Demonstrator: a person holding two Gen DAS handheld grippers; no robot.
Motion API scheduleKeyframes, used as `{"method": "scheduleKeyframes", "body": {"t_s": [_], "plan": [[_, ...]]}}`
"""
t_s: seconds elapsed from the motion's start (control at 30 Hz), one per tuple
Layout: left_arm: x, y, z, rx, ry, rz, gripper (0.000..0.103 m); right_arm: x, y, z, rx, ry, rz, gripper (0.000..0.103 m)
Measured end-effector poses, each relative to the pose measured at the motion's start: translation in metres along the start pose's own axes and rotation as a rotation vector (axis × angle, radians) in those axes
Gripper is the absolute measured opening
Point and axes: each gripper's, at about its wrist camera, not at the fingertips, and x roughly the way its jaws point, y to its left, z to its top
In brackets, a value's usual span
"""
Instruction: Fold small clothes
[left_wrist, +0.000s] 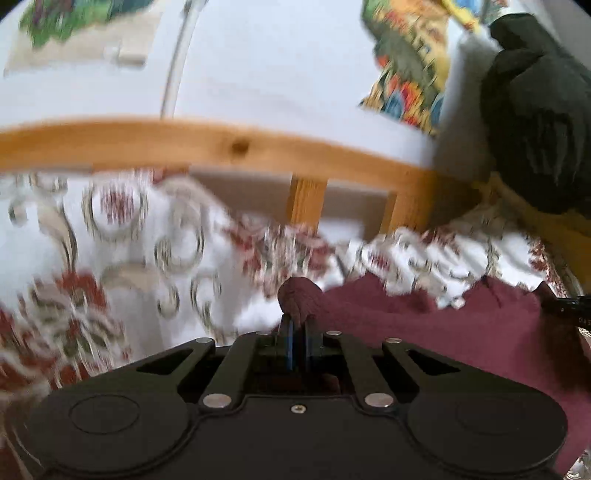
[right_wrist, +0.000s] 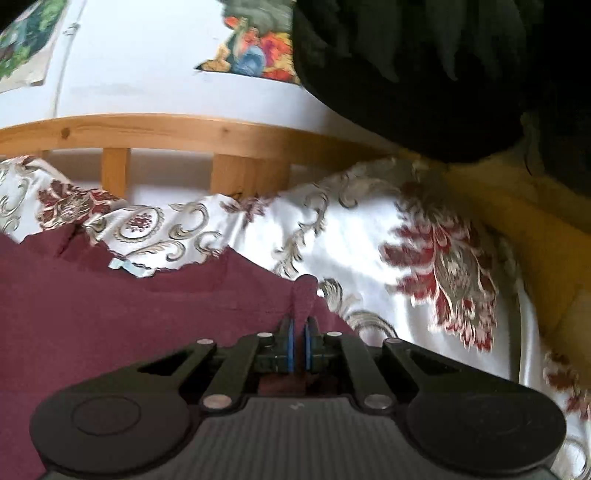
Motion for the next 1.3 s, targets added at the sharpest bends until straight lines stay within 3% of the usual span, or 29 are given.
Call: {"method": "scheduleKeyframes", "body": {"t_s": [0.13,0.2,0.37,0.57,0.7,0.77,0.83,0.97,1.03,1.1,1.3], "plan": [[-0.009,-0.010,0.002,0.062,-0.069,0.020,0.006,-0.002,-0.002,0.004,0.011,-0.020,-0.010,0.006],[-0.005,-0.011,0.000,0.082,-0.039,0.028,0.006,0.002,-0.003,0.002,0.012,-0.007,-0.013,0.006],[0.014,0.005,-0.015,-0.005,0.072,0.029,0.006,0.017,-0.004,-0.010,0.032,0.063,-0.003,0.006],[0.024,0.000,-0.022,0.042,0.126,0.027,0.009,0.018,-0.005,-0.010,0.044,0.077,0.006,0.008],[0.025,0.007,-0.019,-0.032,0.160,-0.010,0.018,0.014,-0.011,-0.009,0.083,0.089,0.005,0.031],[0.021,0.009,-0.014,-0.070,0.154,-0.034,0.042,0.008,-0.016,-0.008,0.126,0.089,0.009,0.040],[0.016,0.009,-0.008,-0.097,0.143,-0.043,0.062,0.000,-0.020,-0.005,0.154,0.079,0.005,0.057],[-0.002,0.011,0.009,-0.177,0.095,-0.053,0.087,-0.026,-0.019,0.002,0.204,0.031,0.015,0.081],[-0.013,0.012,0.019,-0.206,0.072,-0.049,0.094,-0.039,-0.017,0.005,0.234,0.003,0.036,0.097],[-0.023,0.012,0.027,-0.225,0.054,-0.026,0.102,-0.053,-0.013,0.007,0.266,-0.024,0.063,0.102],[-0.057,0.008,0.044,-0.258,0.061,0.002,0.102,-0.085,0.010,0.004,0.308,-0.050,0.094,0.103]]}}
